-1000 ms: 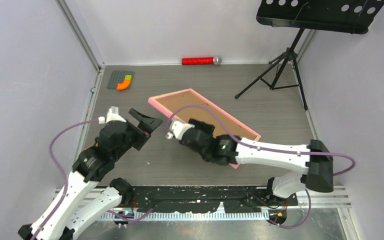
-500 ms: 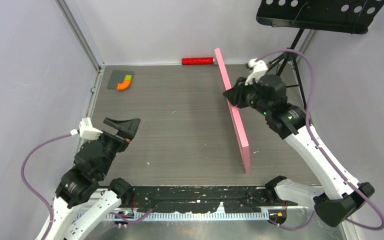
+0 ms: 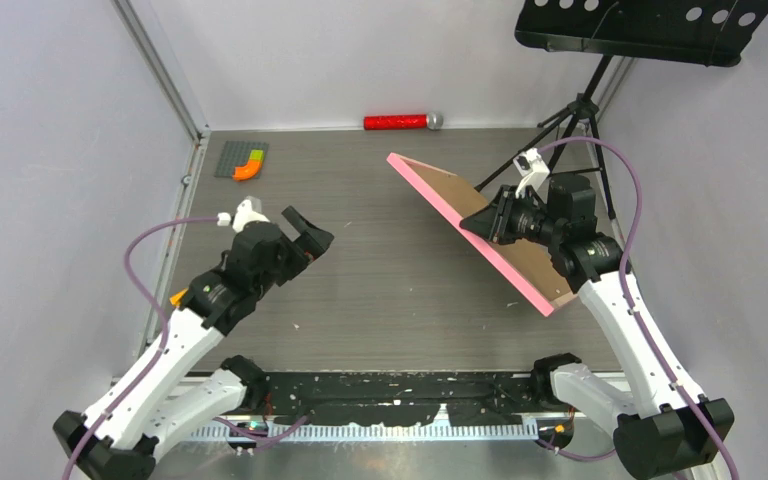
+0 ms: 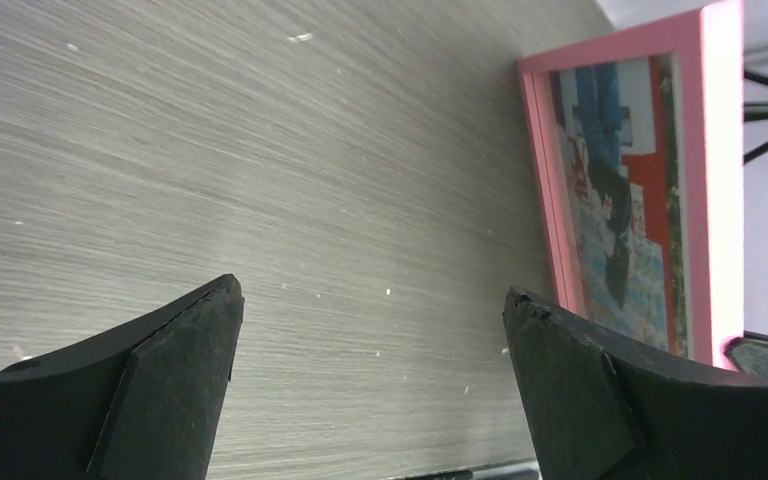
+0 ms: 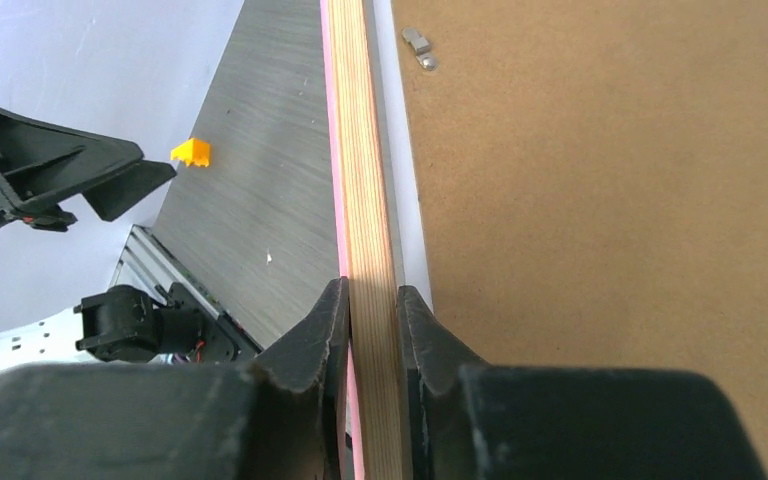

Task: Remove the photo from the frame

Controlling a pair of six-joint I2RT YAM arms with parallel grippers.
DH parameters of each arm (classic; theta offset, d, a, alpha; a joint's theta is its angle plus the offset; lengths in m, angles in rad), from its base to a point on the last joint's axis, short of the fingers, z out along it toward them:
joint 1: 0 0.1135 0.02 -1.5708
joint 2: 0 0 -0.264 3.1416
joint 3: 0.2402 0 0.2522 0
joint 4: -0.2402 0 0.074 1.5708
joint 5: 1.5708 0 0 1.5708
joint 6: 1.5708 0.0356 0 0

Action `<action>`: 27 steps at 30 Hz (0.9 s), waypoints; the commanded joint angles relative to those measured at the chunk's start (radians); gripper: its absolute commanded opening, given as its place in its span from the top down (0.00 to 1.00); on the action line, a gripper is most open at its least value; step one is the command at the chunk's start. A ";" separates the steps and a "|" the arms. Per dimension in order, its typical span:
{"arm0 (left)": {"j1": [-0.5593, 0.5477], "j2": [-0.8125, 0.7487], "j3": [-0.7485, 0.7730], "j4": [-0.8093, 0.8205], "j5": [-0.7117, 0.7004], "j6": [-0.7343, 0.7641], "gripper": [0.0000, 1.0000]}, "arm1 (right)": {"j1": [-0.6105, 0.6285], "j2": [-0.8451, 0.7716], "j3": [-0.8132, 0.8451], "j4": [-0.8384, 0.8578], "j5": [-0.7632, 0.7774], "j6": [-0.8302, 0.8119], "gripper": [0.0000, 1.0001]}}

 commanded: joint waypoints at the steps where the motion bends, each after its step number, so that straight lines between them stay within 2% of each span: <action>1: 0.021 0.115 0.007 0.233 0.187 0.037 0.00 | -0.051 -0.010 0.021 -0.076 0.204 -0.023 0.95; 5: 0.016 0.289 -0.015 0.578 0.418 0.055 0.00 | -0.051 0.006 0.058 -0.083 0.193 -0.034 0.95; 10: -0.027 0.596 0.198 0.691 0.480 0.074 0.00 | -0.052 0.034 0.118 -0.102 0.243 -0.061 0.95; 12: -0.028 0.704 0.265 0.774 0.543 0.014 0.00 | -0.052 0.052 0.135 -0.107 0.235 -0.068 0.95; 13: -0.031 0.745 0.280 0.864 0.573 -0.028 0.00 | -0.052 0.062 0.140 -0.114 0.228 -0.070 0.95; 15: -0.045 0.762 0.273 1.002 0.583 -0.073 0.00 | -0.052 0.071 0.147 -0.123 0.240 -0.078 0.95; 16: -0.056 0.756 0.266 1.029 0.543 -0.079 0.00 | -0.052 0.073 0.149 -0.127 0.246 -0.082 0.95; 20: -0.082 0.753 0.297 1.020 0.433 -0.052 0.00 | -0.052 0.077 0.157 -0.130 0.282 -0.091 0.95; 27: -0.086 0.825 0.320 1.134 0.461 -0.119 0.00 | -0.055 0.113 0.185 -0.132 0.288 -0.109 0.95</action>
